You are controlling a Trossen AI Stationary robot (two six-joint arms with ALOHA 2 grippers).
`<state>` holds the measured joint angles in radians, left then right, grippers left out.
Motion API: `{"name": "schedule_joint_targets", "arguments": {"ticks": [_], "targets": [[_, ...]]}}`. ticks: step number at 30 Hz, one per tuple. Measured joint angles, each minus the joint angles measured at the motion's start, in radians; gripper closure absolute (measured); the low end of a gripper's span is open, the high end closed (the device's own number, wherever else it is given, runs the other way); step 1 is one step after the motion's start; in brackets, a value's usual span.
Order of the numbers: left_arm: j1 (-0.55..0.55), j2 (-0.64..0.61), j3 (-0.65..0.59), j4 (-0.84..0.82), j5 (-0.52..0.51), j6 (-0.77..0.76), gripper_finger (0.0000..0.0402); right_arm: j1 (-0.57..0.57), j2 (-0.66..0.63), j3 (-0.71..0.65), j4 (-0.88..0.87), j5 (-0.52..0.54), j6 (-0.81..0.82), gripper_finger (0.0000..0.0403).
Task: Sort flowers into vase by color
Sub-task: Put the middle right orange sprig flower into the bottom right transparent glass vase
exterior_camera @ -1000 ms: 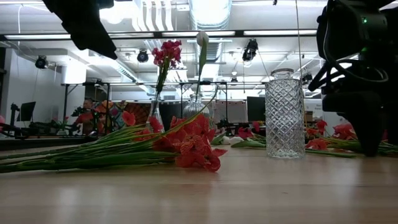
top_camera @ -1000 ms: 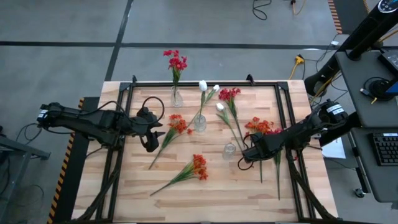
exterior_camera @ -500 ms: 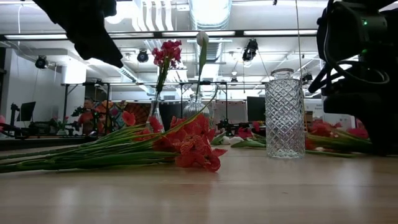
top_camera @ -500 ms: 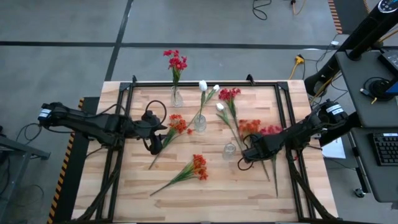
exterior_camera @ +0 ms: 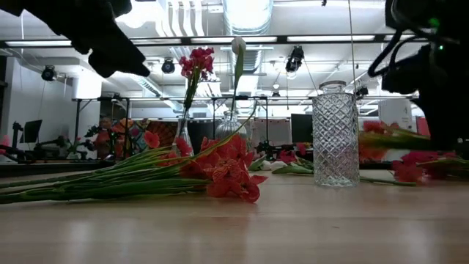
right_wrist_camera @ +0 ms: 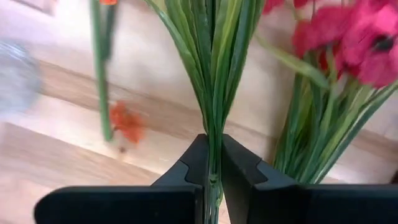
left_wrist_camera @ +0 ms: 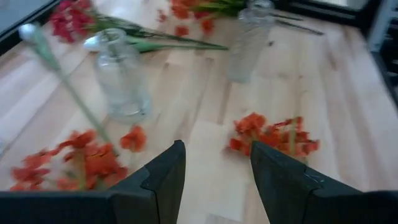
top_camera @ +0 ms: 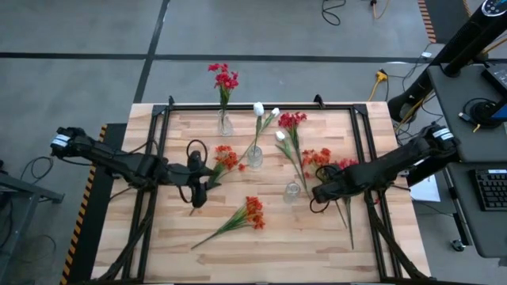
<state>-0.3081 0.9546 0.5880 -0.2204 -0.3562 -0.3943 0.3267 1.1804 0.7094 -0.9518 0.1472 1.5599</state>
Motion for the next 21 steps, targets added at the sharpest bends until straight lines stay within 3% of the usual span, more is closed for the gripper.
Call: {"name": "schedule_joint_targets", "arguments": {"ticks": [14,21], "targets": [[-0.199,0.019,-0.196,0.429,0.034,0.020,0.0237,0.003,-0.289,0.002,0.027,0.276,-0.174,0.0381],[-0.214,0.110,-0.257,0.665,0.033,0.031,0.0237,0.003,-0.356,0.002,0.292,0.435,-0.524,0.0381]]}}
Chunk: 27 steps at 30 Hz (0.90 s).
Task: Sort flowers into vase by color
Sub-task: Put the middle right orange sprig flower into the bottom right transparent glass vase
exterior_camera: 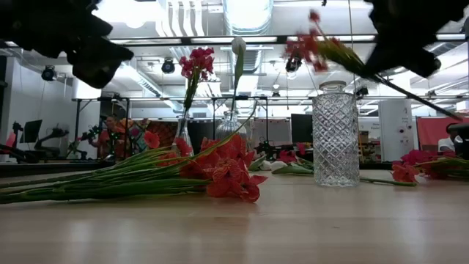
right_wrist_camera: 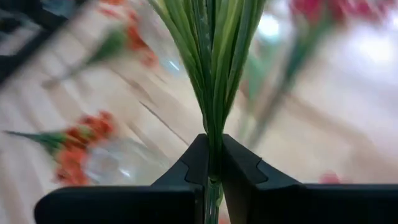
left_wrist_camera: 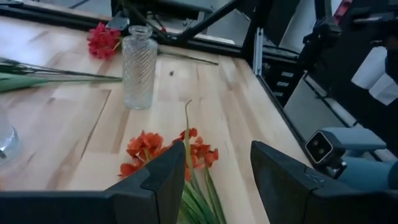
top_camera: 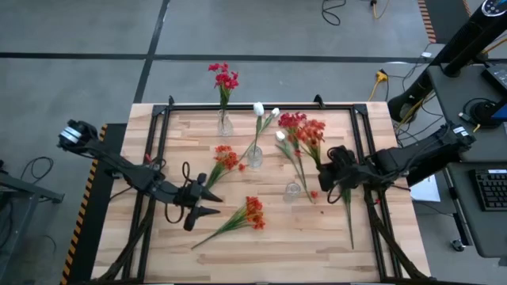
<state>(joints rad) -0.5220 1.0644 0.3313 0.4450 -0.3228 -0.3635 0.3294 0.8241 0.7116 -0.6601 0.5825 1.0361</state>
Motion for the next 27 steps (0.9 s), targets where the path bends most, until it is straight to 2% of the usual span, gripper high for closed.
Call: {"name": "schedule_joint_targets", "arguments": {"ticks": [8,12,18,22,27], "targets": [[0.000,0.135,0.029,0.042,0.000,-0.071,0.0237,0.000,0.009,-0.002,0.429,0.022,-0.466,0.0381],[0.000,0.189,0.066,0.042,0.000,-0.079,0.0237,0.000,-0.005,-0.002,0.572,-0.013,-0.642,0.0381],[0.000,0.245,0.120,0.023,0.000,-0.077,0.0237,0.000,-0.016,-0.015,0.731,-0.080,-0.828,0.0381],[0.000,0.267,0.148,0.016,0.000,-0.076,0.0237,0.000,0.008,-0.064,0.904,-0.168,-0.925,0.0381],[0.000,0.271,0.167,0.014,-0.001,-0.081,0.0237,0.000,0.014,-0.132,1.025,-0.173,-0.985,0.0381]]}}
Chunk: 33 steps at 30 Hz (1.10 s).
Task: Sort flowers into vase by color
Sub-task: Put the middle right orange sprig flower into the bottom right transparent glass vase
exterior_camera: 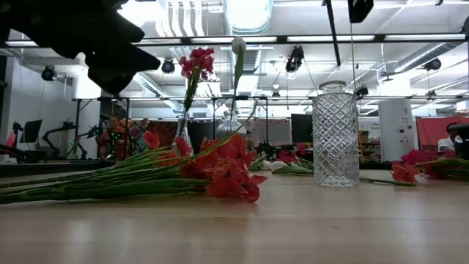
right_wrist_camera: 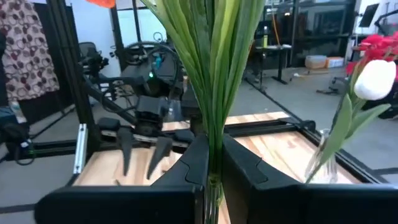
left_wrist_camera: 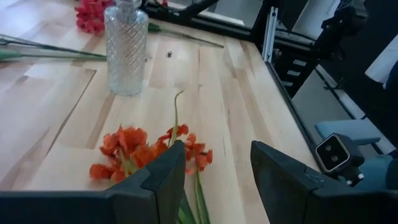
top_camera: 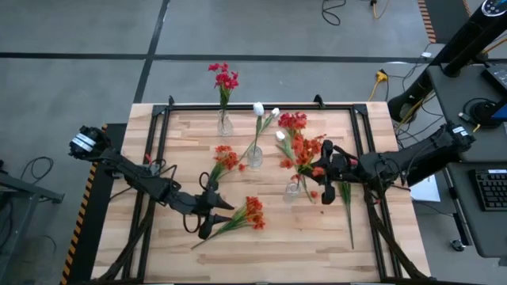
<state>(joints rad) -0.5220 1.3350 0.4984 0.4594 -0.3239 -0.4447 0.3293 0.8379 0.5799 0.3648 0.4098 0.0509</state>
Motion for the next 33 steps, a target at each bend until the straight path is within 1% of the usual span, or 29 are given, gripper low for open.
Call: {"name": "schedule_joint_targets", "arguments": {"ticks": [4,7,10,16,20,24,33], "targets": [[0.000,-0.008,-0.001,0.005,-0.017,-0.003,0.0237,0.000,0.001,-0.056,0.113,-0.005,-0.029,0.0381],[0.000,-0.007,0.010,0.001,-0.061,-0.002,0.0237,0.000,0.002,-0.115,0.225,-0.045,-0.055,0.0381],[0.000,-0.008,0.031,0.005,-0.083,0.019,0.0237,0.000,0.001,-0.156,0.306,-0.047,-0.066,0.0381],[0.000,-0.008,0.059,0.002,-0.086,0.051,0.0237,0.000,0.008,-0.182,0.322,-0.047,-0.070,0.0381],[0.000,-0.008,0.062,0.003,-0.088,0.058,0.0237,0.000,0.018,-0.184,0.323,-0.047,-0.074,0.0381],[0.000,-0.008,0.062,0.001,-0.113,0.058,0.0237,0.000,0.030,-0.186,0.322,-0.044,-0.088,0.0381],[0.000,-0.008,0.062,0.001,-0.114,0.062,0.0237,0.000,0.035,-0.192,0.325,-0.043,-0.097,0.0381]]}}
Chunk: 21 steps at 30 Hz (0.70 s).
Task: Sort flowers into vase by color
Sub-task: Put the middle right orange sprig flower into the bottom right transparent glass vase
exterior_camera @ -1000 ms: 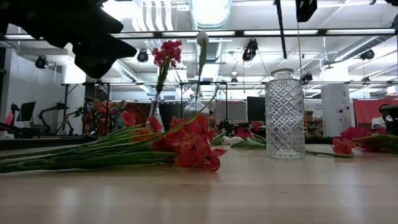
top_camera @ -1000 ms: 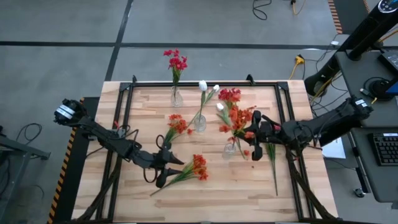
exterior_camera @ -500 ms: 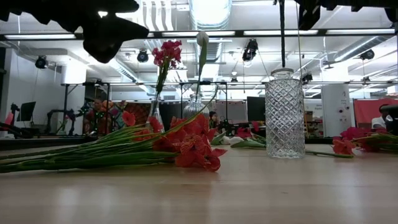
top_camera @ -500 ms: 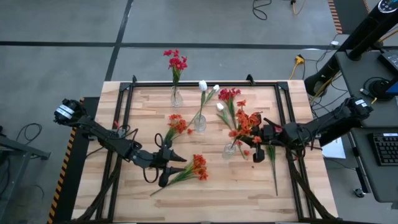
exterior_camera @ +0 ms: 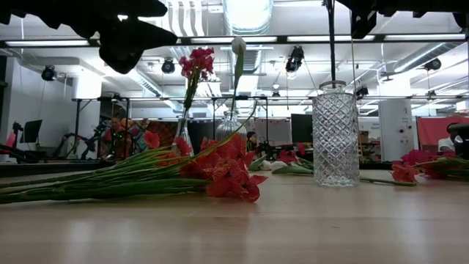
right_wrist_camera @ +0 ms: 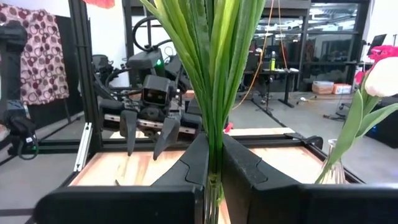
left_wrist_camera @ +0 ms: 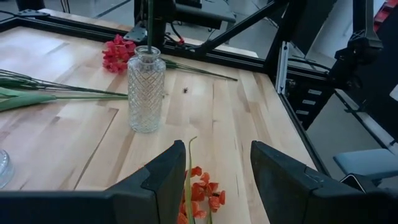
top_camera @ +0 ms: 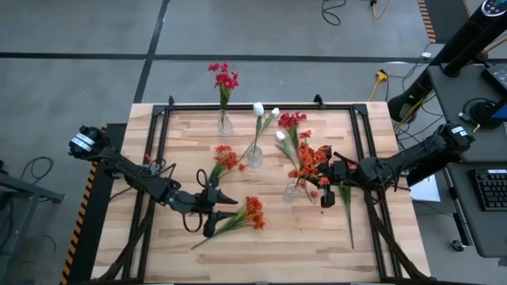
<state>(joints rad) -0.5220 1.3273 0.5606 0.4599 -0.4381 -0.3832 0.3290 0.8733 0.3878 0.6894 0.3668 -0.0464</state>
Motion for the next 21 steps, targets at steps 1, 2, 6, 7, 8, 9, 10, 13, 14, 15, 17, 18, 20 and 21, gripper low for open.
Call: {"name": "schedule_joint_targets", "arguments": {"ticks": [1,2,6,7,8,9,10,13,14,15,17,18,20,21], "targets": [[0.000,0.000,0.000,0.000,0.000,0.000,0.0237,0.000,0.002,0.000,-0.002,0.000,-0.002,0.0380],[0.000,0.000,0.000,0.000,0.000,0.000,0.0237,0.000,0.007,0.000,-0.003,0.000,-0.003,0.0380],[0.000,0.000,0.000,-0.003,0.000,0.000,0.0237,0.000,0.018,0.000,-0.003,0.043,0.012,0.0379],[0.000,0.000,0.000,-0.005,0.000,0.000,0.0237,0.000,0.021,0.000,-0.003,0.051,0.017,0.0377],[0.000,0.000,0.000,-0.005,0.000,0.000,0.0237,-0.001,0.025,0.000,-0.004,0.053,0.019,0.0373],[0.000,0.000,0.000,-0.006,0.000,0.000,0.0237,-0.001,0.026,0.000,-0.004,0.053,0.020,0.0368],[0.000,0.000,0.000,-0.006,0.000,0.000,0.0237,0.000,0.026,0.000,-0.004,0.052,0.024,0.0361],[0.000,0.000,0.000,-0.006,0.000,0.001,0.0237,0.000,0.026,0.000,-0.003,0.052,0.043,0.0334],[0.000,0.000,0.000,-0.006,0.000,0.005,0.0237,0.000,0.026,0.000,-0.004,0.053,0.046,0.0324],[0.000,0.000,0.000,-0.005,0.000,0.008,0.0237,0.000,0.026,0.000,-0.004,0.052,0.047,0.0314],[0.000,0.000,0.000,-0.006,0.000,0.008,0.0237,0.000,0.026,0.000,-0.007,0.053,0.055,0.0296],[0.000,0.000,0.000,-0.006,0.000,0.008,0.0237,0.000,0.026,0.000,-0.015,0.052,0.061,0.0288],[0.000,0.000,0.000,-0.007,0.000,0.008,0.0237,0.000,0.025,0.000,-0.037,0.053,0.076,0.0273],[0.000,-0.001,0.000,-0.009,0.000,0.011,0.0237,0.000,0.025,0.000,-0.048,0.053,0.084,0.0266]]}}
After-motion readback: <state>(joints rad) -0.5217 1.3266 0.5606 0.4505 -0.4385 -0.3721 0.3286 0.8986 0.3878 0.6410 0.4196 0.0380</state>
